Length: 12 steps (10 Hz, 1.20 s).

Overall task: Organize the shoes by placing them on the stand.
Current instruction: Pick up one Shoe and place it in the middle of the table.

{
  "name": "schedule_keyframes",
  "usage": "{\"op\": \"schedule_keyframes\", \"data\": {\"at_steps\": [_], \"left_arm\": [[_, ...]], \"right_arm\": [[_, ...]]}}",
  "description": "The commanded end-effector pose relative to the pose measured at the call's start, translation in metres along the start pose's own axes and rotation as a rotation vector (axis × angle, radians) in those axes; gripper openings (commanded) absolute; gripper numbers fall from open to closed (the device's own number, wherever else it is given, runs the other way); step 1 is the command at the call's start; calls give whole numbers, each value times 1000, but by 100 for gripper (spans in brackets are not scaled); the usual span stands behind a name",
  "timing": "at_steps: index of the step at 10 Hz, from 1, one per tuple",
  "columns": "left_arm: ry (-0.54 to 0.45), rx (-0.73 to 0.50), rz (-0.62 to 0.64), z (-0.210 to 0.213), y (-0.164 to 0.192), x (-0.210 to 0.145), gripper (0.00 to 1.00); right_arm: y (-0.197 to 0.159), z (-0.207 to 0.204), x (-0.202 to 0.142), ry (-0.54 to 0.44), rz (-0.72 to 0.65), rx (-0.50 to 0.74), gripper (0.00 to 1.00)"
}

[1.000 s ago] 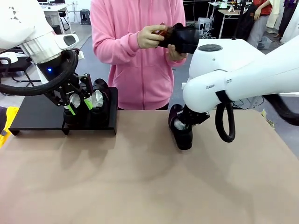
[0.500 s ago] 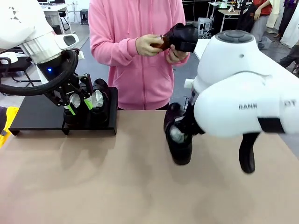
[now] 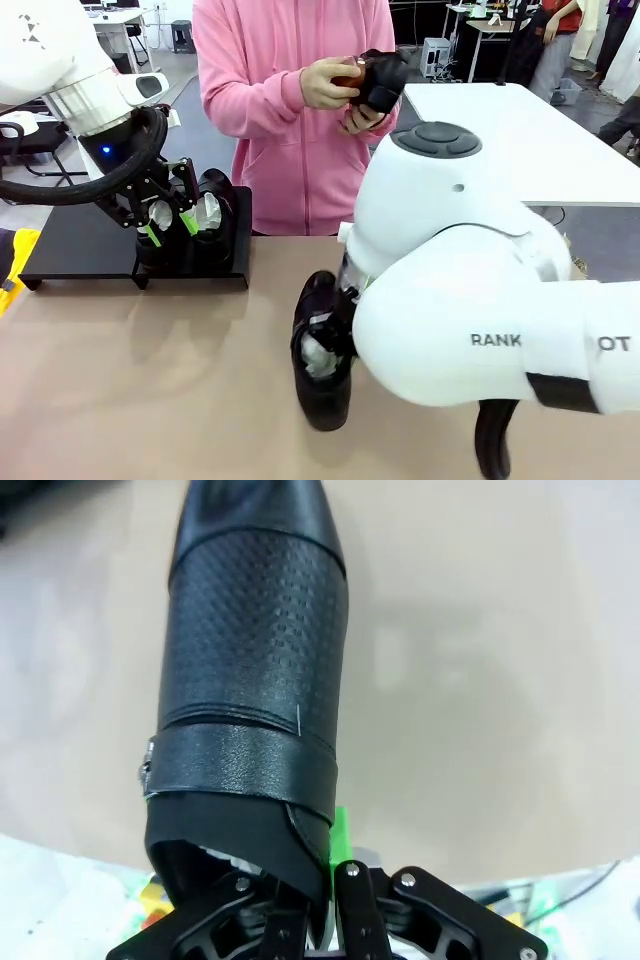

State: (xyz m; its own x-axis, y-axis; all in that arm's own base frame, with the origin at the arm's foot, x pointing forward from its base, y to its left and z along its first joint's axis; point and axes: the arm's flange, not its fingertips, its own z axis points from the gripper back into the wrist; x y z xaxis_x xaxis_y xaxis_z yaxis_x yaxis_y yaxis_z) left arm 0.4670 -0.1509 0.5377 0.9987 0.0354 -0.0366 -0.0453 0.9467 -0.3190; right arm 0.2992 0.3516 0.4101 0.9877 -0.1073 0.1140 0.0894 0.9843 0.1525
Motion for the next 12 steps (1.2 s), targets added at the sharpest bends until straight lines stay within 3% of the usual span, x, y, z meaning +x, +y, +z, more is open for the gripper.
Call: {"op": "schedule_keyframes", "data": {"at_steps": [1,4,6,11,12], "left_arm": [[-2,11,-1,0,3,-3,55],[-2,11,-1,0,3,-3,55],[-2,11,-1,0,3,-3,55],[-2,11,-1,0,3,-3,55],[-2,11,-1,0,3,-3,55]], "right_arm": [[15,-20,8,33,-145,86,0],[27,-58,7,54,-82,166,0],[27,-81,8,77,-42,130,0],[15,-67,12,56,-9,137,93],[10,-57,12,48,-3,138,100]]}}
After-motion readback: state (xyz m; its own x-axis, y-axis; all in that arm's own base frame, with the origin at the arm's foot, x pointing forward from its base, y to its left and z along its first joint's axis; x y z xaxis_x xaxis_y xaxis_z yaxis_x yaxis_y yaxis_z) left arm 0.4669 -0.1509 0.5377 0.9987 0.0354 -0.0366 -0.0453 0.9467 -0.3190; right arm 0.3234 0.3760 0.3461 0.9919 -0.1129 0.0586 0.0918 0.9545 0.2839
